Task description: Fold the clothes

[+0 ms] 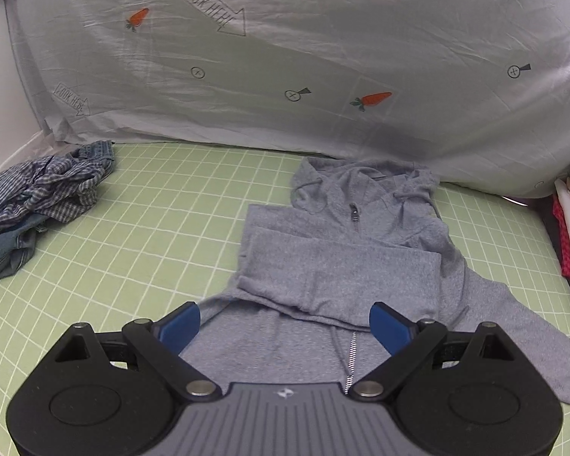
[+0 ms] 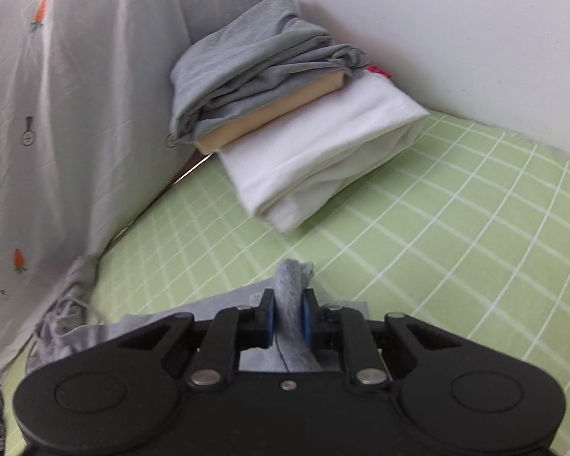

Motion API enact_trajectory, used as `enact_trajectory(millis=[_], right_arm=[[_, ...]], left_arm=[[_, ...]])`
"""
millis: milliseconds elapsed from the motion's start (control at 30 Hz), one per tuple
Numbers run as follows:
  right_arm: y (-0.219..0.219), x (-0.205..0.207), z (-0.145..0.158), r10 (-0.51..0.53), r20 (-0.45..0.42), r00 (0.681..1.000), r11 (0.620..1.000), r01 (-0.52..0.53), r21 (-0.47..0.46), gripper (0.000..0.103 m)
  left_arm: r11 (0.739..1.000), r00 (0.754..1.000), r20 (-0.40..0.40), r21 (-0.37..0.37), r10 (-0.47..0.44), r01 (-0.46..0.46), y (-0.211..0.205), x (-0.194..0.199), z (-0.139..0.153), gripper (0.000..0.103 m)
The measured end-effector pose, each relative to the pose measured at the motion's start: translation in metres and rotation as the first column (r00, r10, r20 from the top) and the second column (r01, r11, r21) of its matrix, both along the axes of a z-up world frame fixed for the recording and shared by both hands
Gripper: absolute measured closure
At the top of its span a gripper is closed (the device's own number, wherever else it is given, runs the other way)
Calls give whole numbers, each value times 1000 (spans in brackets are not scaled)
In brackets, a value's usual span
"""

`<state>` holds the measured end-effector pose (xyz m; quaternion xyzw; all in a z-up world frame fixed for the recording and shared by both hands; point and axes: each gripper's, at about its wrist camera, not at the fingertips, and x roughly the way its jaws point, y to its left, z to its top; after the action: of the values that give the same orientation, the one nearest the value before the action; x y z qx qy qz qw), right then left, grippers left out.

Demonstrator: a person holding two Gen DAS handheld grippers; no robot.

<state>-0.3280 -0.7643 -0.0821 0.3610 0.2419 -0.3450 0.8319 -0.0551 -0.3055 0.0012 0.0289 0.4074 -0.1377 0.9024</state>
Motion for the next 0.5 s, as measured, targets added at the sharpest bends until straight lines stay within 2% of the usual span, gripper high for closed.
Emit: enact_trajectory(millis=[100,233,400,500], right_arm=[[37,19,10,42,18,999,999,-42,-4,88],[83,46,24,72,44,996,997,-72,-5,88],[117,82,32,75,125,989,995,-82,50,88],[130,117,33,98,162,982,991,-112,78,88]], left_arm=[[1000,999,-42,-24,6,-7,23,7,-3,7],[999,998,-59,-49,-14,11,41,26,-1,7],[997,997,-67,-72,-33,28,58,55,-1,7],[997,997,-73,-76,-33,27,65,76,-6,7]])
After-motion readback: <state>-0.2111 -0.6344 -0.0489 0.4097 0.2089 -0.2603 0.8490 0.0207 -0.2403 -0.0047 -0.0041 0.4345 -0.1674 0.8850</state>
